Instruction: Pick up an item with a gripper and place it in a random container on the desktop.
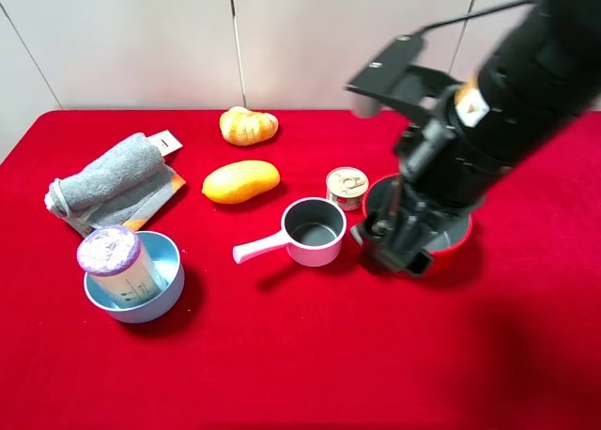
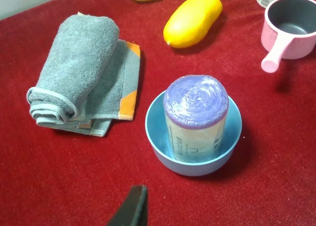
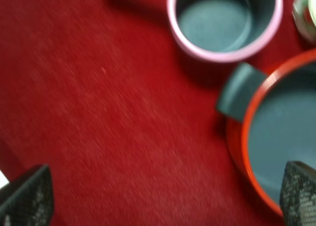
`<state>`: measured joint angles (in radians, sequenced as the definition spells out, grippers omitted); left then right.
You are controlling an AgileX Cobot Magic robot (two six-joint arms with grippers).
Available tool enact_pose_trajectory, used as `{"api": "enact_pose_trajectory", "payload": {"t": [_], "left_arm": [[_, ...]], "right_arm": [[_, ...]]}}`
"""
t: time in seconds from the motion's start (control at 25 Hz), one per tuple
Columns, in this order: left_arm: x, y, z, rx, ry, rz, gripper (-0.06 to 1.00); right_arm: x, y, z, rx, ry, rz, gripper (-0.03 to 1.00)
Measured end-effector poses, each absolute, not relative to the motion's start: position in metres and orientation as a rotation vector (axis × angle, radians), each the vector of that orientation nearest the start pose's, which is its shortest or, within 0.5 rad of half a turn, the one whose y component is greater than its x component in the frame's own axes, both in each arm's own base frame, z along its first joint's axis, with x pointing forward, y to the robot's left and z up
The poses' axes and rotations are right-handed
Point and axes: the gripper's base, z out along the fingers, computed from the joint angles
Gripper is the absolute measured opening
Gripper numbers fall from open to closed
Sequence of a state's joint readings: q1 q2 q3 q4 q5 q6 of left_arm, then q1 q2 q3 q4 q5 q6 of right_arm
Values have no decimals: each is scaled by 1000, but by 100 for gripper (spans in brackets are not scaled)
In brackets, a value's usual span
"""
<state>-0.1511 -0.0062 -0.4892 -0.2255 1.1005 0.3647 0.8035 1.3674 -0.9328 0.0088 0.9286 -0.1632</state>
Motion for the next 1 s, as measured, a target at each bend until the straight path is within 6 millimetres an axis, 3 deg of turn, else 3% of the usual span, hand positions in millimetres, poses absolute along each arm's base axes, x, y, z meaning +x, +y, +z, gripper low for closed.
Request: {"api": "enact_pose_trajectory", "payload": {"t": [0.6, 1.0], "left_arm": [[-10, -17, 273, 543, 1998, -141, 99], [-10, -17, 273, 543, 1998, -141, 99]], "right_arm": [[145, 82, 259, -803, 2608, 130, 69], [106, 41, 255, -473, 2550, 143, 69]]}}
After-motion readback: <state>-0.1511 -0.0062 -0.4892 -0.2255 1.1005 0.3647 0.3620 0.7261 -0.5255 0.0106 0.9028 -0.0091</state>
